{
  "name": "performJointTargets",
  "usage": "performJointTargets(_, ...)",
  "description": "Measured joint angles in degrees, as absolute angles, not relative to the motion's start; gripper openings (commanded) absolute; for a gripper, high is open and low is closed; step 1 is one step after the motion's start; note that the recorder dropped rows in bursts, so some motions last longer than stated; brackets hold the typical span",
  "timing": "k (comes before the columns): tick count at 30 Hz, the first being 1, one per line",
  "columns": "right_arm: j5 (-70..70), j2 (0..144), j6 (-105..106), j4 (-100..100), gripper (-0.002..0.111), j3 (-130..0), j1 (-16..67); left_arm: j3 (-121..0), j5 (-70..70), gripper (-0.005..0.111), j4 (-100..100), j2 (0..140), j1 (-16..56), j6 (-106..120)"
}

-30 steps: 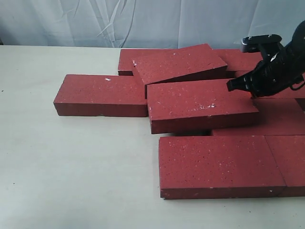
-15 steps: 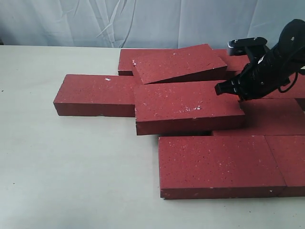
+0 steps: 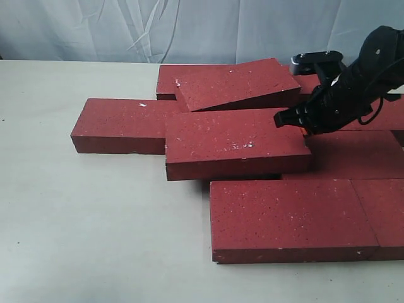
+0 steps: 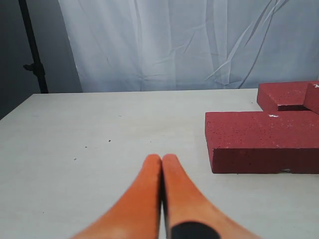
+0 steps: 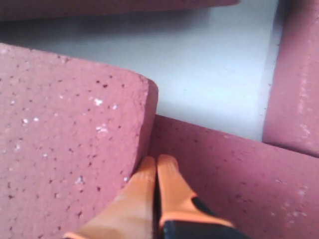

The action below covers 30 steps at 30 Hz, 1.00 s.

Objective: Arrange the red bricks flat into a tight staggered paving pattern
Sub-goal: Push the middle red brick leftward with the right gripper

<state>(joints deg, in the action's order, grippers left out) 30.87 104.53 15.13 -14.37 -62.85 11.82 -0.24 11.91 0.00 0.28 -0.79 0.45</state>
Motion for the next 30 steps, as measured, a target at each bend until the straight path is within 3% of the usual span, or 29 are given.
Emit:
performJointTargets(5, 30.52, 104.53, 15.26, -14.77, -0.001, -62.85, 15.64, -0.24, 11.91, 0.0, 0.0, 0.28, -0.79, 0.45)
performJointTargets(30, 31.38, 104.53, 22.27, -24.62, -0.001, -62.85, 18.93, -0.24, 11.91, 0.0, 0.0, 0.28, -0.79, 0.45)
